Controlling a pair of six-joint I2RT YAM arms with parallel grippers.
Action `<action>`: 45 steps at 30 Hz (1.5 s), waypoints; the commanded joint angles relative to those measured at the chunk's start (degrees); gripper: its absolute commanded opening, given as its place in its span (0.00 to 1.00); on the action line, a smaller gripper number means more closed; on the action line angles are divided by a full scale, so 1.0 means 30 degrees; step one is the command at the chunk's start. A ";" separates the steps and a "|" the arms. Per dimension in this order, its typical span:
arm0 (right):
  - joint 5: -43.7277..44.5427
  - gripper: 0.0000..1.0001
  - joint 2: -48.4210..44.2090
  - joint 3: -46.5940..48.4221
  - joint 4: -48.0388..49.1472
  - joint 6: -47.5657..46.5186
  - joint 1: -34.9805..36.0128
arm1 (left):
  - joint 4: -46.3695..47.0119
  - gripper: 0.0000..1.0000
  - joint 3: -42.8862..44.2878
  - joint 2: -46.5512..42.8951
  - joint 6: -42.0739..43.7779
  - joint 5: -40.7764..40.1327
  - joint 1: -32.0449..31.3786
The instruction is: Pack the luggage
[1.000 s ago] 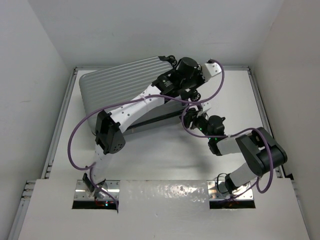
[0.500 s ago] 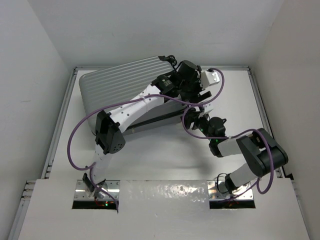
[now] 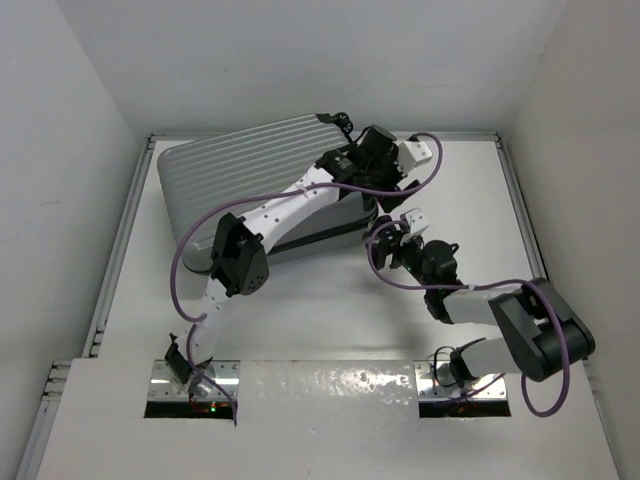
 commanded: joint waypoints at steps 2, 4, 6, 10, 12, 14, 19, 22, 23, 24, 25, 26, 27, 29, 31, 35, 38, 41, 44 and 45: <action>-0.0125 0.74 -0.0924 -0.0400 -0.0286 -0.0774 0.0073 | -0.0138 1.00 -0.0156 -0.0109 -0.1187 -0.0123 0.0260; -0.0124 0.74 -0.1012 -0.0371 -0.0492 -0.0862 0.0103 | -0.0545 0.95 -0.0158 0.0096 -0.1247 0.0225 0.0377; -0.0037 0.74 -0.1129 -0.0312 -0.0463 -0.0862 0.0103 | -0.1044 0.83 -0.0070 0.0156 -0.0985 0.0898 0.0436; -0.0095 0.74 -0.1101 0.0067 -0.0492 -0.0920 0.0102 | -0.1691 0.05 -0.0099 -0.0486 -0.1128 0.2744 0.0407; -0.0183 0.74 -0.0897 0.0447 -0.0405 -0.0891 0.0073 | -0.1371 0.00 -0.0128 -0.0897 -0.1247 0.2894 0.0349; -0.0096 0.74 -0.0662 0.0654 -0.0055 -0.0629 0.0073 | -0.0961 0.00 -0.0157 -0.1483 -0.1363 0.2982 0.0319; 0.0051 0.70 0.0421 0.2000 0.1148 0.0451 0.0103 | 0.1558 0.00 -0.0012 -0.2976 -0.1307 0.1029 0.0028; 0.0197 0.68 0.1416 0.2558 0.2288 0.1217 0.0103 | 0.2029 0.00 0.0369 -0.3155 -0.0691 0.0374 -0.0383; 0.0401 0.67 0.1680 0.2617 0.2871 0.1305 0.0103 | 0.2030 0.00 0.0399 -0.3155 -0.0574 0.0462 -0.0442; 0.1041 0.66 0.1973 0.2734 0.3080 0.1364 0.0103 | 0.2001 0.00 0.0312 -0.3155 -0.0312 0.0492 -0.0529; 0.1279 0.62 0.2382 0.2764 0.3285 0.1364 0.0103 | 0.1971 0.00 0.0195 -0.3126 -0.0193 0.0492 -0.0646; 0.1398 0.61 0.2502 0.2822 0.3287 0.1074 0.0132 | 0.2029 0.00 -0.0009 -0.3155 -0.0076 0.0492 -0.0705; 0.1428 0.60 0.2619 0.2881 0.3229 0.0926 0.0103 | 0.2088 0.00 -0.0098 -0.3126 -0.0075 0.0579 -0.0764; 0.1341 0.58 0.2620 0.2998 0.2733 0.0634 0.0103 | 0.2176 0.00 -0.0187 -0.3126 -0.0075 0.0638 -0.0823; 0.1194 0.57 0.2533 0.2999 0.2148 0.0486 0.0103 | 0.2264 0.00 -0.0158 -0.3067 -0.0075 0.0609 -0.0853; 0.1078 0.50 0.2795 0.2765 0.2699 0.0514 0.0103 | 0.2469 0.00 -0.0041 -0.2980 -0.0104 0.0521 -0.0853; 0.0551 0.39 0.3059 0.3027 0.2907 0.0661 0.0132 | 0.2440 0.00 -0.0099 -0.2979 -0.0104 0.0521 -0.0853; 0.0169 0.23 0.3322 0.3350 0.2672 0.0778 0.0103 | 0.2411 0.00 -0.0187 -0.2979 -0.0046 0.0434 -0.0853; 0.0255 0.10 0.3645 0.3088 0.3489 0.0954 0.0103 | 0.2557 0.00 -0.0158 -0.3009 -0.0075 0.0404 -0.0853; 0.0372 0.08 0.3733 0.2971 0.3898 0.1041 0.0103 | 0.2557 0.00 -0.0129 -0.3009 -0.0075 0.0404 -0.0853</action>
